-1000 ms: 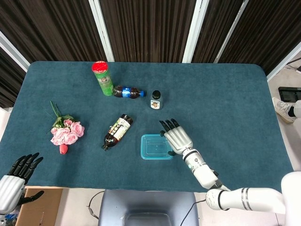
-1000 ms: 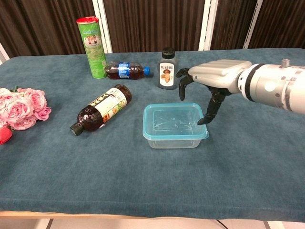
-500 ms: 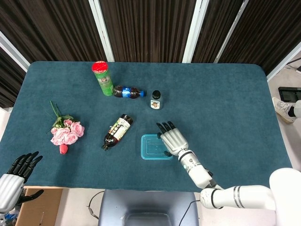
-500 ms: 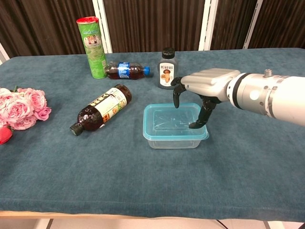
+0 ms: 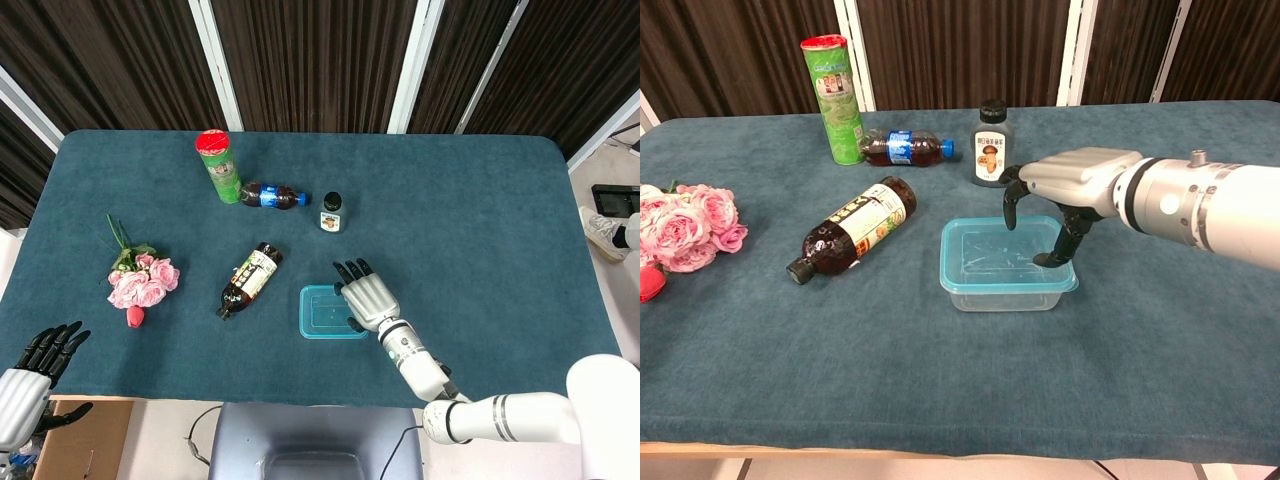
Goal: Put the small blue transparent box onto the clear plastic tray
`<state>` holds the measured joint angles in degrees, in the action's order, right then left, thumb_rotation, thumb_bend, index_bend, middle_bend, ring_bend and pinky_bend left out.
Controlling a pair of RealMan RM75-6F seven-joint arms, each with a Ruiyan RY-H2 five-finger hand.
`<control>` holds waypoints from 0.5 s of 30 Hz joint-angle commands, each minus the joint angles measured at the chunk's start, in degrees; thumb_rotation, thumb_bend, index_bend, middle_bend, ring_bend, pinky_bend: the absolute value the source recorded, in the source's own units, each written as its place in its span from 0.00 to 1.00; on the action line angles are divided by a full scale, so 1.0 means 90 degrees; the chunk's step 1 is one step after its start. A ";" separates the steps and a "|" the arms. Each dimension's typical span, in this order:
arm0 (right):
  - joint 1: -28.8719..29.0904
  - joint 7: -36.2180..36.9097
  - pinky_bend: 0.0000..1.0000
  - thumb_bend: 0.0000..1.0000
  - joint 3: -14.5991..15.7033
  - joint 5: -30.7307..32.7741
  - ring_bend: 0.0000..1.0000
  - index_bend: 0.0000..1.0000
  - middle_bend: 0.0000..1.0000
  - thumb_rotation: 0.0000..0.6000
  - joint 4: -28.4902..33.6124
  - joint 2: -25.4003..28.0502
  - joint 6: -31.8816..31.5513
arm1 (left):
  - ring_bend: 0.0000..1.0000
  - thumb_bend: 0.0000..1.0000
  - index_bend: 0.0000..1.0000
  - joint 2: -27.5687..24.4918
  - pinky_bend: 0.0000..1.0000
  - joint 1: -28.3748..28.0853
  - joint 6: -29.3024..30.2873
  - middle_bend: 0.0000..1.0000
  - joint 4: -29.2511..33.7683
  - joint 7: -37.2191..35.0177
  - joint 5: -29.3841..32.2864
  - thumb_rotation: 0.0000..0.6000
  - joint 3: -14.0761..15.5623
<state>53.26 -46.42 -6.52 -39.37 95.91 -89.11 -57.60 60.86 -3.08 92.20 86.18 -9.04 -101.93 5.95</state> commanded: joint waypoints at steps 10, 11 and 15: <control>0.0185 -0.0044 0.05 0.40 -0.0042 0.0336 0.00 0.47 0.12 1.00 0.0171 0.0217 0.0087 | 0.02 0.47 0.00 0.0016 0.10 -0.0033 -0.0073 0.02 0.0020 0.0071 0.0027 1.00 -0.0009; 0.0219 -0.0092 0.05 0.40 -0.0035 0.0416 0.00 0.47 0.12 1.00 0.0189 0.0236 0.0096 | 0.02 0.47 0.00 0.0020 0.10 -0.0038 -0.0083 0.02 0.0023 0.0078 0.0032 1.00 -0.0011; 0.0367 -0.0231 0.03 0.40 -0.0041 0.0795 0.00 0.48 0.12 1.00 0.0247 0.0295 0.0143 | 0.02 0.47 0.00 0.0025 0.10 -0.0066 -0.0146 0.02 0.0028 0.0083 0.0060 1.00 -0.0016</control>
<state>55.87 -47.88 -6.86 -33.45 97.80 -86.79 -56.61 61.07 -3.65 90.91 86.43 -8.30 -101.41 5.81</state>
